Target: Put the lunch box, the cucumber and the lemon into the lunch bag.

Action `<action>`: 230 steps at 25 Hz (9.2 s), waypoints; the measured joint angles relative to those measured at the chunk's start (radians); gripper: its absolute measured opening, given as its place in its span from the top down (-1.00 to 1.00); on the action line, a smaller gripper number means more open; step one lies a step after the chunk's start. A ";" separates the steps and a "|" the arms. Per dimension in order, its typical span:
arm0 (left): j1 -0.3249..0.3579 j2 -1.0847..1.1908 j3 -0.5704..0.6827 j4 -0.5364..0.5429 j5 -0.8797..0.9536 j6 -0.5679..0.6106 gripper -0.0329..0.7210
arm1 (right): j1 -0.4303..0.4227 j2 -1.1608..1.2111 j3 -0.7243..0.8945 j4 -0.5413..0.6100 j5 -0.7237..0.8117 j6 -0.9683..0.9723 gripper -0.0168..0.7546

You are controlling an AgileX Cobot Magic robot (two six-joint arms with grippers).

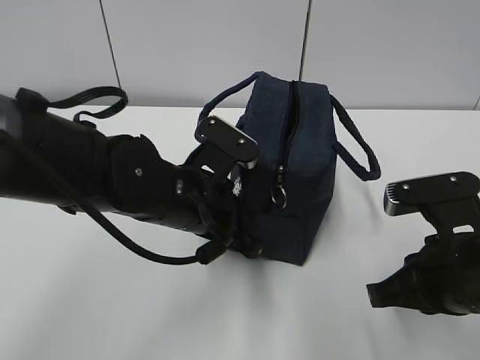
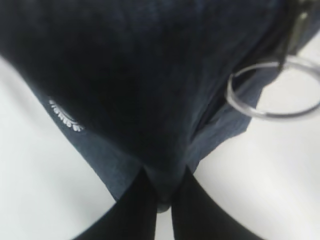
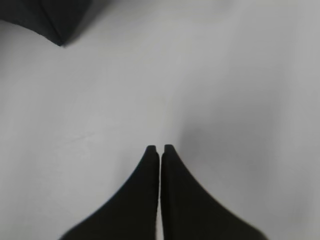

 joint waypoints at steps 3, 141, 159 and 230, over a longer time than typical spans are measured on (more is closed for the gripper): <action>-0.043 0.000 0.000 -0.018 0.000 0.000 0.88 | 0.000 0.000 0.000 0.000 0.009 0.002 0.95; -0.079 0.000 0.000 -0.091 0.001 0.000 0.89 | 0.000 0.356 0.198 0.664 -1.544 -0.890 0.24; -0.079 0.000 0.000 -0.094 -0.001 0.000 0.89 | 0.000 0.356 0.198 0.669 -1.540 -0.890 0.60; -0.085 -0.027 0.000 -0.098 0.028 0.000 0.89 | 0.000 0.110 -0.164 0.811 -0.875 -1.149 0.96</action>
